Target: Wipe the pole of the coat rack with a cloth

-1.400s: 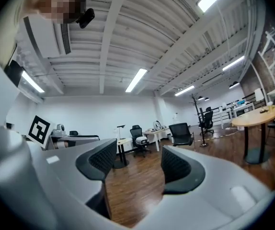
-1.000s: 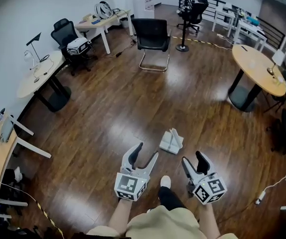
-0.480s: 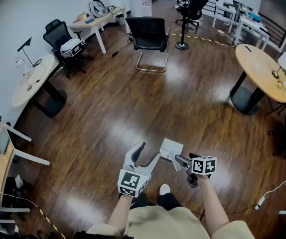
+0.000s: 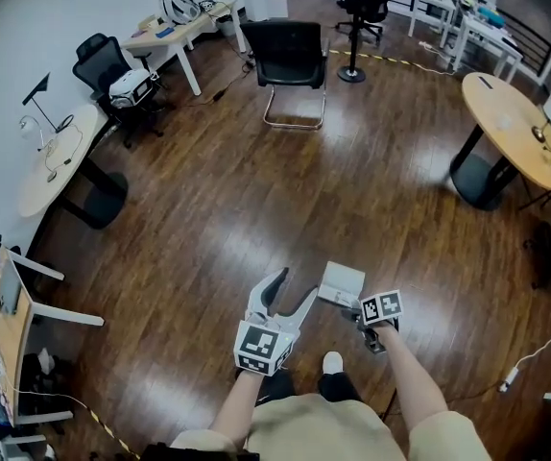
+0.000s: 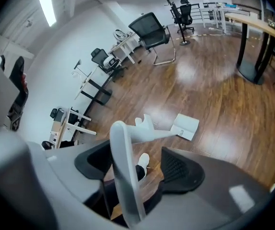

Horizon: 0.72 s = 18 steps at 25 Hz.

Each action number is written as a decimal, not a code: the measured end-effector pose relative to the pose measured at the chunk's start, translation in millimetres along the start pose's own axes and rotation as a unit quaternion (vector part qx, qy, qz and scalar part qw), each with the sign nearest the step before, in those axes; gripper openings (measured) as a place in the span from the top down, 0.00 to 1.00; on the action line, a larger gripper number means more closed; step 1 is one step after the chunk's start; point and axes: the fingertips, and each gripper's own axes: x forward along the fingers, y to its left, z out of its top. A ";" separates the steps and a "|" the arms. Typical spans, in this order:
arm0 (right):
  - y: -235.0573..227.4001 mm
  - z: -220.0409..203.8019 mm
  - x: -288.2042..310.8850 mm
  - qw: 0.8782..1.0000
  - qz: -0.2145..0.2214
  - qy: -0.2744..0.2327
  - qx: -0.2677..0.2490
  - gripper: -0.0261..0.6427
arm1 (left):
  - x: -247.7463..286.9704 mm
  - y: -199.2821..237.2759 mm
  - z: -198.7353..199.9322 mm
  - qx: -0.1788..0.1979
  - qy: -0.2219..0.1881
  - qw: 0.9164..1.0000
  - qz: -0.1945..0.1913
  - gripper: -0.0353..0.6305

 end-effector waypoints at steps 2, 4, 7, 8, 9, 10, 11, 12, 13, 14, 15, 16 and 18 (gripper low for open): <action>3.9 -1.6 6.3 1.000 0.006 0.014 -0.001 0.56 | -0.9 11.3 -0.9 -0.003 0.004 1.000 -0.003 0.58; 10.9 -2.1 10.2 0.999 0.011 0.024 -0.025 0.73 | -1.1 22.3 -4.5 -0.005 0.008 1.000 -0.004 0.58; 18.8 -2.2 10.9 0.994 0.003 0.033 -0.105 0.91 | 1.6 33.1 -3.9 -0.008 0.008 1.000 -0.004 0.58; 20.5 -0.4 7.4 0.993 0.002 0.026 -0.114 0.92 | 2.6 33.2 -1.3 -0.007 0.006 1.000 -0.005 0.58; 22.9 3.6 1.7 0.994 0.005 0.011 -0.107 0.92 | 3.3 32.1 2.0 -0.005 0.004 1.000 -0.009 0.58; 26.7 9.5 -6.1 0.996 0.010 -0.010 -0.093 0.92 | 3.5 31.3 5.7 -0.003 0.002 1.000 -0.012 0.58; 32.4 16.7 -15.4 0.996 0.019 -0.031 -0.078 0.92 | 3.4 31.8 9.8 -0.001 -0.001 1.000 -0.015 0.58; 39.7 24.0 -25.6 0.996 0.029 -0.050 -0.068 0.93 | 2.7 33.4 13.9 0.001 -0.004 1.000 -0.016 0.58; 48.0 30.4 -36.5 0.995 0.040 -0.064 -0.063 0.93 | 2.0 35.6 17.8 0.003 -0.008 1.000 -0.016 0.58; 56.1 35.3 -48.4 0.994 0.049 -0.073 -0.059 0.93 | 1.7 37.4 21.3 0.004 -0.012 1.000 -0.015 0.58; 63.4 38.7 -61.6 0.994 0.056 -0.078 -0.051 0.93 | 2.0 38.2 24.5 0.006 -0.016 1.000 -0.014 0.58; 70.2 40.6 -75.7 0.994 0.061 -0.081 -0.040 0.93 | 2.6 38.2 27.6 0.007 -0.020 1.000 -0.012 0.58; 86.3 40.4 -104.9 0.993 0.070 -0.089 -0.023 0.93 | 2.9 37.3 33.8 0.009 -0.027 1.000 -0.012 0.58</action>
